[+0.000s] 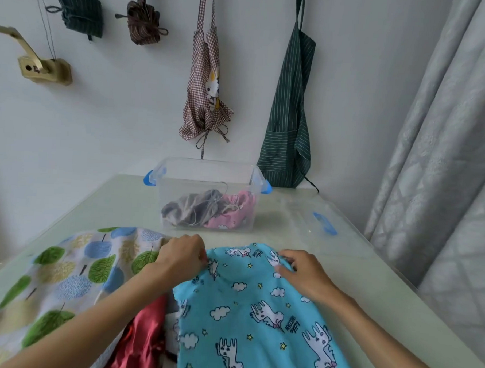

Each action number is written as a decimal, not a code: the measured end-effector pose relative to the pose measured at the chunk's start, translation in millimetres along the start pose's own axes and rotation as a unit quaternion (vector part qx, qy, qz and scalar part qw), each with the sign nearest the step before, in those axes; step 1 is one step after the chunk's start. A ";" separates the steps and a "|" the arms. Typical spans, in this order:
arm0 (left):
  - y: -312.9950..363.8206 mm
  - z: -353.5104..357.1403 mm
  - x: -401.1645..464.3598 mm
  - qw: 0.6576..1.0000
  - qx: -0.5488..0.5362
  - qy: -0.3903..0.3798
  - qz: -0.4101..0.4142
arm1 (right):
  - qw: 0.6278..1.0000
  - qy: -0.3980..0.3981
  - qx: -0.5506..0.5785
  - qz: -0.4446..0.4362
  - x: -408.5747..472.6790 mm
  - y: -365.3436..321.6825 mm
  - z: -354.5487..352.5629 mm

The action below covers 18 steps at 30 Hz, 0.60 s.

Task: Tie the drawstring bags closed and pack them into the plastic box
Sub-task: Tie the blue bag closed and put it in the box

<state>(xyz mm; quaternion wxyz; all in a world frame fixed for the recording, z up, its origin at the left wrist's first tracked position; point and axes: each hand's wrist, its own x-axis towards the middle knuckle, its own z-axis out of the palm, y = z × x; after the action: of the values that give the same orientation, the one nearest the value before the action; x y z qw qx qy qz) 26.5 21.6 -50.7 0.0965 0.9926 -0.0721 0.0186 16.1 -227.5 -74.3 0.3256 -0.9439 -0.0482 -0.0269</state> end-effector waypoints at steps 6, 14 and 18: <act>19.1 -28.3 36.3 0.968 -0.164 0.191 -0.023 | 0.967 0.230 0.102 -0.048 23.8 -11.1 -17.8; 28.9 -22.3 9.1 0.988 0.008 0.038 0.149 | 0.994 0.055 -0.092 -0.011 -1.8 -13.1 -7.9; 8.8 0.3 -28.9 0.950 0.184 -0.140 0.208 | 0.978 -0.050 -0.187 -0.079 -32.8 1.8 6.7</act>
<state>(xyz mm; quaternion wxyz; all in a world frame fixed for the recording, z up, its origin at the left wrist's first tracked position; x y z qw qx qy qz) -3.4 17.0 -50.8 -0.1049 0.9488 -0.2847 -0.0880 -16.2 -227.1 -83.3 0.1370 -0.9815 -0.1328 -0.0134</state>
